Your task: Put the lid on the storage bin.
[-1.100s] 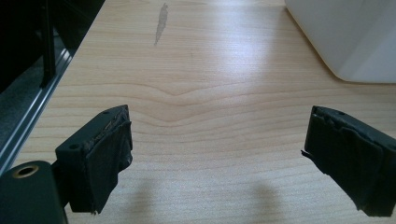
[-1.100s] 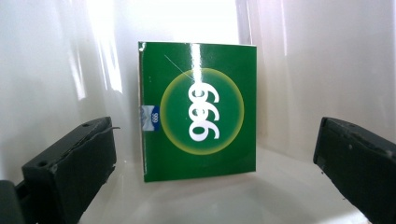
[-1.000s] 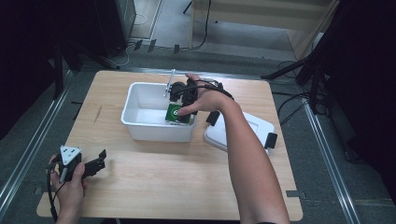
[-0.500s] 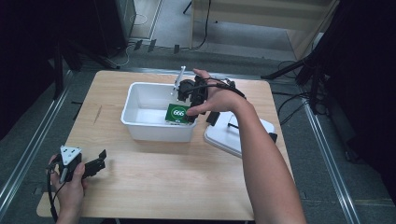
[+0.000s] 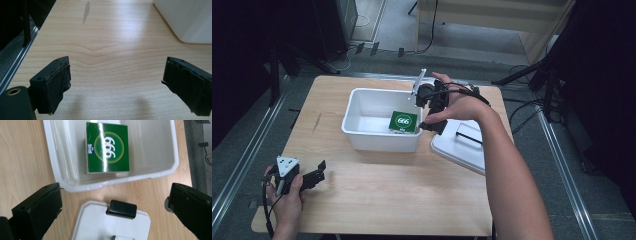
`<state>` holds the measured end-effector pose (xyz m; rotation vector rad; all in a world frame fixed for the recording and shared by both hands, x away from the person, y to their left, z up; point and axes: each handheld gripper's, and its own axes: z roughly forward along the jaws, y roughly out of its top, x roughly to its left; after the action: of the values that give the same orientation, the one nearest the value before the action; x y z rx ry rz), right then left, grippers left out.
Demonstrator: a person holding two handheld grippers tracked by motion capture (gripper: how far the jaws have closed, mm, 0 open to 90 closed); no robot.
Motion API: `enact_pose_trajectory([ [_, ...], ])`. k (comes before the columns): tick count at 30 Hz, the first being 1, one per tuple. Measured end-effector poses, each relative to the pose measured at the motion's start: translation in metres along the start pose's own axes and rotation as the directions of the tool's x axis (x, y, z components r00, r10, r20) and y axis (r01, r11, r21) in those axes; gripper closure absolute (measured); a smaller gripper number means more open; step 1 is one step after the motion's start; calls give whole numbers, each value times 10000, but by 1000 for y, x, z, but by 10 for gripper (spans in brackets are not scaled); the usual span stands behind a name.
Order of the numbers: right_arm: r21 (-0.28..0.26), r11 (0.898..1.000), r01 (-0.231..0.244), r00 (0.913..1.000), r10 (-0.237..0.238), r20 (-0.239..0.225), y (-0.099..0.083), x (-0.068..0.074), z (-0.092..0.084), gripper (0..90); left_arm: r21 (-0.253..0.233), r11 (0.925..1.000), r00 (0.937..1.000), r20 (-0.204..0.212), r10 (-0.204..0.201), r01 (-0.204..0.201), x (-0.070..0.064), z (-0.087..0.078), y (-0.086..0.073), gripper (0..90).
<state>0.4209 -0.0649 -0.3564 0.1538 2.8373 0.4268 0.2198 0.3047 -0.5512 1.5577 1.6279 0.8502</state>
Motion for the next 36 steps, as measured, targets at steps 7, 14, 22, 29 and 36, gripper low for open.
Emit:
enact_pose_trajectory([
  [7,68,9995,-294,9995,293,74,-20,-3,-6,0,-12,10000,10000,-28,27,-27,0,0,0,83],
  [14,96,9981,-616,9980,615,132,-41,-4,-9,0,5,10000,10000,-30,48,-48,-1,0,0,84],
  [22,262,9945,-1015,9947,1011,175,-68,-3,-7,0,10,10000,10000,-37,65,-65,-1,1,0,83],
  [29,501,9903,-1299,9914,1289,229,-90,-1,-2,0,14,10000,10000,-52,77,-77,-1,0,0,83],
  [36,754,9852,-1539,9880,1523,268,-105,-1,6,0,9,10000,10000,-43,83,-83,-1,0,0,83],
])
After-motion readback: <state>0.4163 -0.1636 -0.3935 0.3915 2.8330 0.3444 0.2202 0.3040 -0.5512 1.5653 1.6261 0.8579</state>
